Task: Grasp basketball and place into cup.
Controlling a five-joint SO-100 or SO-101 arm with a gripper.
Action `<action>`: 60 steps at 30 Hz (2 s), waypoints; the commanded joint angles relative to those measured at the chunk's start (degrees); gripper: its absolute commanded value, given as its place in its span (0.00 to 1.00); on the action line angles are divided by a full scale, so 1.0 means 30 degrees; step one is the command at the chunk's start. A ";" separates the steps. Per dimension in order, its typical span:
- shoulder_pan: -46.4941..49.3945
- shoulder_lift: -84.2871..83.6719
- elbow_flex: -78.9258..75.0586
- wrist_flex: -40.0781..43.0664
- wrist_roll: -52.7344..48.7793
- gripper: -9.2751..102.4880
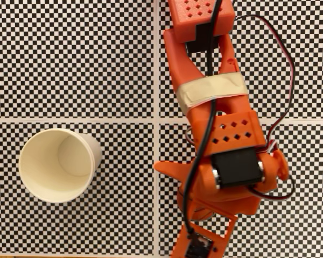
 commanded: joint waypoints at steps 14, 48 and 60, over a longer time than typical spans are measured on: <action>-0.0293 -0.0498 -0.2695 -0.3369 0.0088 0.71; 0.0469 -0.2021 -0.3809 -0.5742 -0.0059 0.48; 0.0762 -0.1992 -0.3984 -0.5508 -0.0117 0.18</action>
